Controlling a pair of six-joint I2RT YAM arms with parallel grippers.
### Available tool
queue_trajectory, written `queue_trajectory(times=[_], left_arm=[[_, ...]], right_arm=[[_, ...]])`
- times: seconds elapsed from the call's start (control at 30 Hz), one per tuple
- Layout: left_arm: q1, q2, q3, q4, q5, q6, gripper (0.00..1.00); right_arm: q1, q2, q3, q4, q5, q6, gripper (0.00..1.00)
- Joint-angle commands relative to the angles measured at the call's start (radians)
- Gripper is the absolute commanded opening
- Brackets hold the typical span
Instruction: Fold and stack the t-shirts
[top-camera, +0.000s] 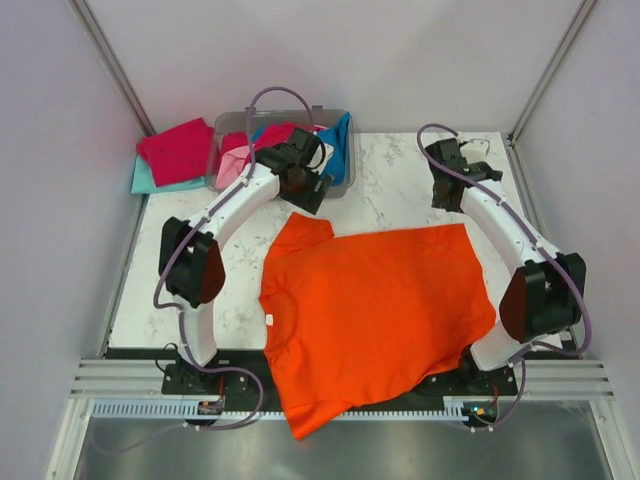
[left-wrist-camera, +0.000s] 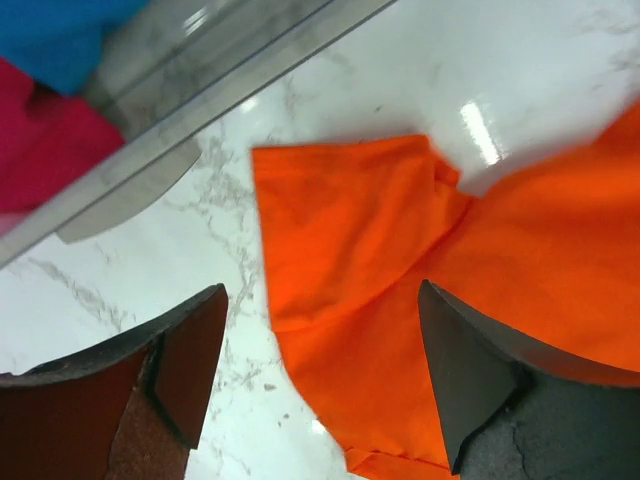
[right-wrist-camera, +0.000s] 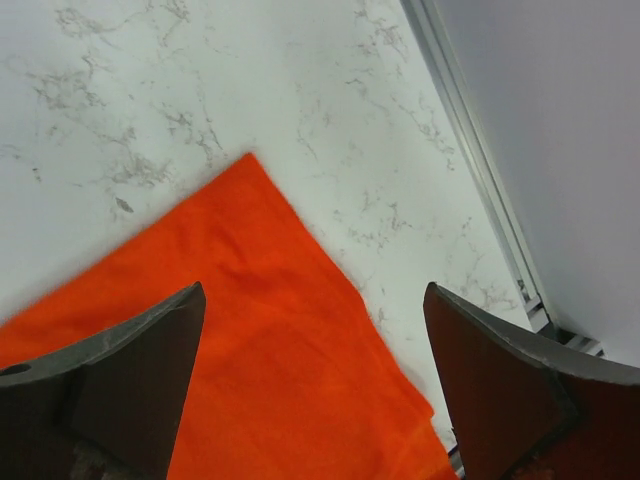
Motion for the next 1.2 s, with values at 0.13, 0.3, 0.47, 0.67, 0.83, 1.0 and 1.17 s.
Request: queue_trajectory(times=[0.13, 0.3, 0.47, 0.67, 0.83, 1.0, 1.17], left_arm=[[0.0, -0.248, -0.085, -0.068, -0.119, -0.209, 0.82], [0.0, -0.454, -0.423, 0.107, -0.076, -0.358, 0.81], [0.0, -0.423, -0.635, 0.227, -0.027, -0.447, 0.79], [0.0, -0.192, -0.619, 0.304, -0.014, -0.463, 0.75], [0.009, 0.003, -0.525, 0.324, -0.039, -0.437, 0.73], [0.065, 0.132, -0.407, 0.312, -0.065, -0.405, 0.69], [0.133, 0.265, -0.226, 0.229, -0.095, -0.363, 0.68]], right_arm=[[-0.002, -0.223, -0.008, 0.093, -0.199, -0.043, 0.98], [-0.002, -0.315, -0.246, 0.223, -0.458, -0.014, 0.98], [-0.002, -0.239, -0.373, 0.328, -0.539, 0.002, 0.98], [-0.017, -0.068, -0.35, 0.389, -0.537, -0.009, 0.98], [-0.066, 0.108, -0.292, 0.438, -0.588, 0.005, 0.98], [-0.111, 0.301, -0.226, 0.487, -0.666, 0.021, 0.98], [-0.129, 0.442, -0.104, 0.501, -0.683, 0.023, 0.98]])
